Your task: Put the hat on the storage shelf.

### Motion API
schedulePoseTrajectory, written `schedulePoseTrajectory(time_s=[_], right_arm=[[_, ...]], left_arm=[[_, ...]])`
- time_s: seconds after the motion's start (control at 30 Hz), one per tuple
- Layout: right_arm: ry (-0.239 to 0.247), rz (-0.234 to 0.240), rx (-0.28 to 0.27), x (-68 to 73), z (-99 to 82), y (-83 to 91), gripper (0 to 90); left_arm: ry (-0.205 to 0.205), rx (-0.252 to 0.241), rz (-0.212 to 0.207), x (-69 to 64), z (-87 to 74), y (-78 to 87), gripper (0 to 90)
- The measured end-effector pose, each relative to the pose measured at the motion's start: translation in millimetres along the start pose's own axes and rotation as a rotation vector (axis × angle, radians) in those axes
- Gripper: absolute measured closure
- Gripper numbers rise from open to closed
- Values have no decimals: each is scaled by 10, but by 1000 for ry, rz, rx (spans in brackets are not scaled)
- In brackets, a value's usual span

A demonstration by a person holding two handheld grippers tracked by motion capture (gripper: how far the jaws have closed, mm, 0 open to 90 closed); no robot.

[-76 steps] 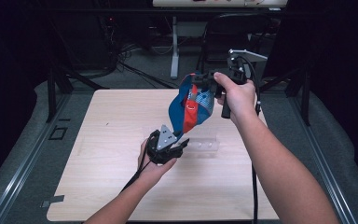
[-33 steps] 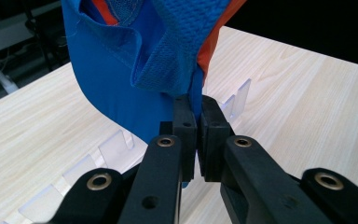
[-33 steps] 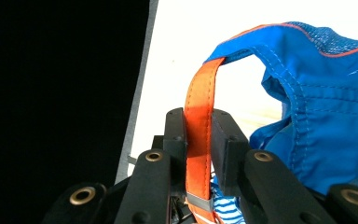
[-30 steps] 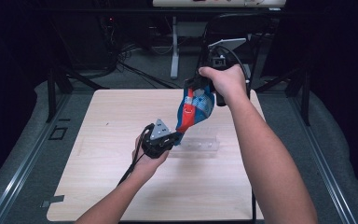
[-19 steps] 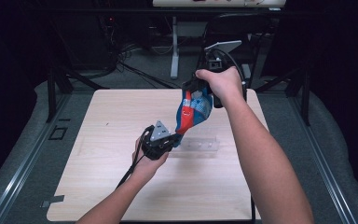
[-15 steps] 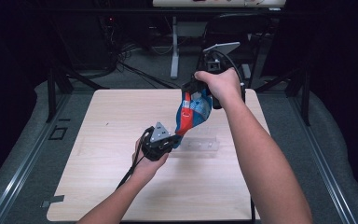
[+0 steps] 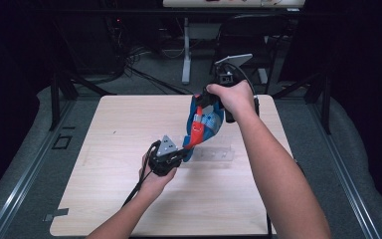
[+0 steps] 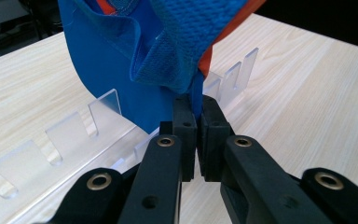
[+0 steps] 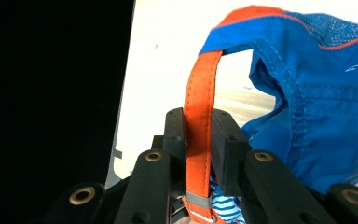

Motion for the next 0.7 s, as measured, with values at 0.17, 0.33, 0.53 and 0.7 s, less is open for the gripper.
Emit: schedulePoseTrajectory(time_s=[0.17,0.33,0.53,0.7], right_arm=[[-15,-21,-3,-138,-19,-77,776],[-26,-39,2,-274,-51,-136,775],[-47,-46,-3,-420,-73,-157,775],[-56,-45,11,-496,-90,-191,774]], left_arm=[[3,-4,0,3,-8,1,873],[-1,0,0,-1,-9,6,871],[-1,0,0,-9,-11,8,868],[2,-8,-7,-11,-18,15,823]])
Point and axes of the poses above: each handheld gripper's, and its own axes: y roughly backward along the jaws, z roughly out of its top, x roughly to its left, the point moved 2 cm from there along -y, roughly forward along the jaws, and after that the axes turned 3 degrees about -z, right-handed, at the moved point
